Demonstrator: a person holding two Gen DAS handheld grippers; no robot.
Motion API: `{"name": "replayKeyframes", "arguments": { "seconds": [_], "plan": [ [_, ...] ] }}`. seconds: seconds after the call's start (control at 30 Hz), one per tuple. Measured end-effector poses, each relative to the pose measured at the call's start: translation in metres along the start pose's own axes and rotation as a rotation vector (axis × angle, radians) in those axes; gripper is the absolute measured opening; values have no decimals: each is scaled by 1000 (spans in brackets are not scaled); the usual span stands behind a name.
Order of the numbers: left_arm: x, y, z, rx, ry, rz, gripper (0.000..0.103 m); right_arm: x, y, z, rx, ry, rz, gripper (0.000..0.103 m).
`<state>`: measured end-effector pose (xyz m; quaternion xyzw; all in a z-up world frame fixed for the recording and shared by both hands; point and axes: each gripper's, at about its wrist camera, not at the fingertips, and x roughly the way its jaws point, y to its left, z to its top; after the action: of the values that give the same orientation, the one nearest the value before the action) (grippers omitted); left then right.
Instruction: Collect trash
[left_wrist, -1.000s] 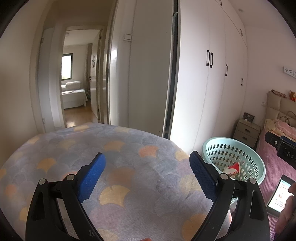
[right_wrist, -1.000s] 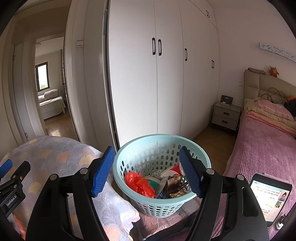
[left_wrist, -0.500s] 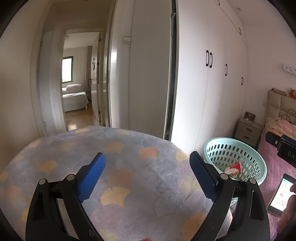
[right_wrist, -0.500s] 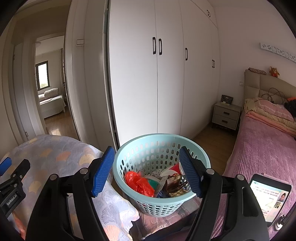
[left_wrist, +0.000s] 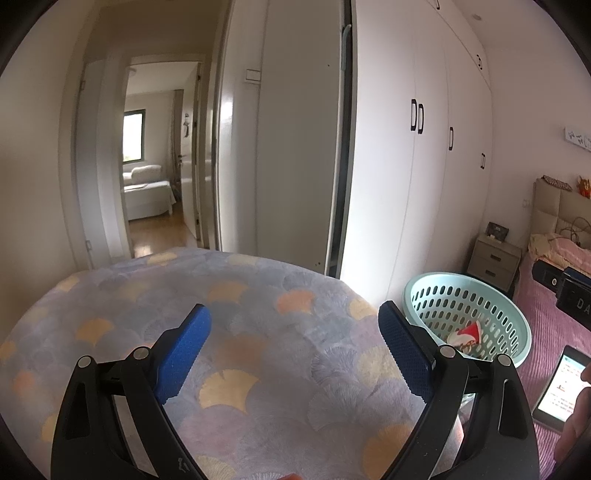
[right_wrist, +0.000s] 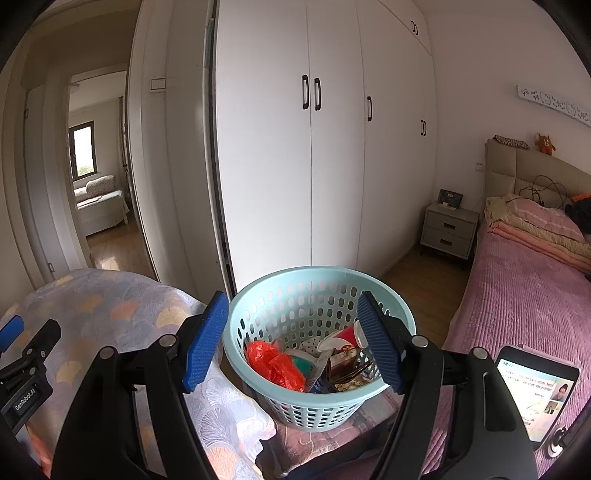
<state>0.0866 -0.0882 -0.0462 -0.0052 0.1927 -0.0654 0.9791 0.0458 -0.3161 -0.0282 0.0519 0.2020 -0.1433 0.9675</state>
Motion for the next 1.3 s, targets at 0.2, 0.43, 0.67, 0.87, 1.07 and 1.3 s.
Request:
{"name": "replayKeyframes", "arguments": {
  "seconds": [0.2, 0.43, 0.67, 0.87, 1.07, 1.3],
  "plan": [
    [-2, -4, 4, 9, -2, 6, 89, -3, 3, 2, -3, 3, 1, 69],
    [-19, 1, 12, -1, 5, 8, 89, -12, 9, 5, -14, -5, 22, 69],
    [-39, 13, 12, -13, 23, 37, 90, -19, 15, 3, -12, -1, 39, 68],
    [-53, 25, 11, -10, 26, 78, 90, -22, 27, -2, -21, 7, 59, 69],
    [-62, 35, 12, -11, 23, 97, 90, -23, 42, -3, -40, 15, 77, 69],
    [-70, 44, 14, -9, 11, 111, 90, -26, 54, -5, -53, 10, 87, 69]
  ]
}}
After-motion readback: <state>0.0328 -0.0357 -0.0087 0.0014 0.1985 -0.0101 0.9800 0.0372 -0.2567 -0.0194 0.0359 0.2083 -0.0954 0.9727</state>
